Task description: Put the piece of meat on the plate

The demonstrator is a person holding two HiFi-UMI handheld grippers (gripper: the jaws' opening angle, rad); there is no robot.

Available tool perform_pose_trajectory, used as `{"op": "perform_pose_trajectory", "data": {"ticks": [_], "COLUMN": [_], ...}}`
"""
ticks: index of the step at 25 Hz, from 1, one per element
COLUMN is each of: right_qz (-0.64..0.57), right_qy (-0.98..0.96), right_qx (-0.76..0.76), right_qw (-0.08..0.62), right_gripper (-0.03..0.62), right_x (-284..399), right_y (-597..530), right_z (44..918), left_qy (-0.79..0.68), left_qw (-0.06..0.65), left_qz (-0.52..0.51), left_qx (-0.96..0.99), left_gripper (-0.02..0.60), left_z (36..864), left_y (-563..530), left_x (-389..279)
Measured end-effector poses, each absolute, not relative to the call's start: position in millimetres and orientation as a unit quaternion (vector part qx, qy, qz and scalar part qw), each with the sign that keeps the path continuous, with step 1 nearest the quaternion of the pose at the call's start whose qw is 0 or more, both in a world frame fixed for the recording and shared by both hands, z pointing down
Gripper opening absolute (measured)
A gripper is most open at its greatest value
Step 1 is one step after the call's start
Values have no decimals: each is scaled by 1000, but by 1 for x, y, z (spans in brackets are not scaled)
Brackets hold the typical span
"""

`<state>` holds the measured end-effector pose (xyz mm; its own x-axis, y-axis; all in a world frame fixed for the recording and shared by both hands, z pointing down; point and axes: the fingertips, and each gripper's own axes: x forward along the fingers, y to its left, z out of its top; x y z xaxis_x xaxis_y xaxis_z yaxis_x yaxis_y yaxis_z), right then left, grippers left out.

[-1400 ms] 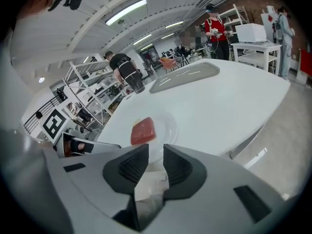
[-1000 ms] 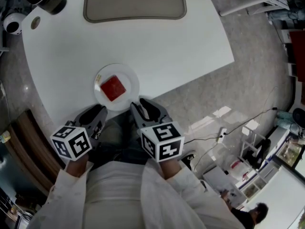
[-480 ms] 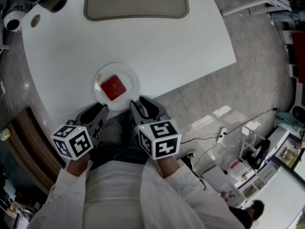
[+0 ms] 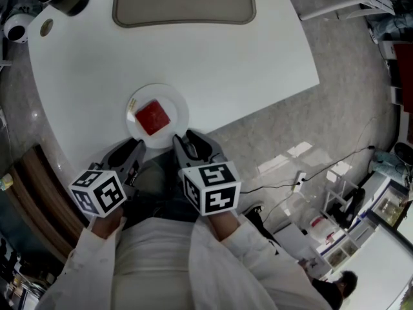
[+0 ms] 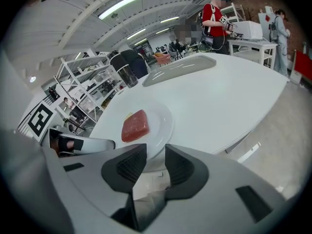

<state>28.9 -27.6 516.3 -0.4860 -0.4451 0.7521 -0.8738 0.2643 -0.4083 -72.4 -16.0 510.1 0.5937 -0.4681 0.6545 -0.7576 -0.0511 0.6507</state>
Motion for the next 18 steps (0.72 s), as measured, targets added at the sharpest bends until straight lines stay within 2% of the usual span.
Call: {"op": "perform_pose_trajectory", "data": {"ticks": [10, 18], "right_qz": [411, 396], "right_qy": [-757, -764], "right_qx": [443, 440], "right_qw": [249, 257], "right_gripper": [109, 107], "right_x": [28, 30], "right_y": [-28, -28], "right_z": [517, 515], "left_qy": [-436, -428], "left_qw": [535, 500], "left_qz": [139, 172], "left_qx": [711, 733], "left_gripper": [92, 89], "left_z": [512, 510], "left_y": [-15, -13], "left_x": [-73, -71]}}
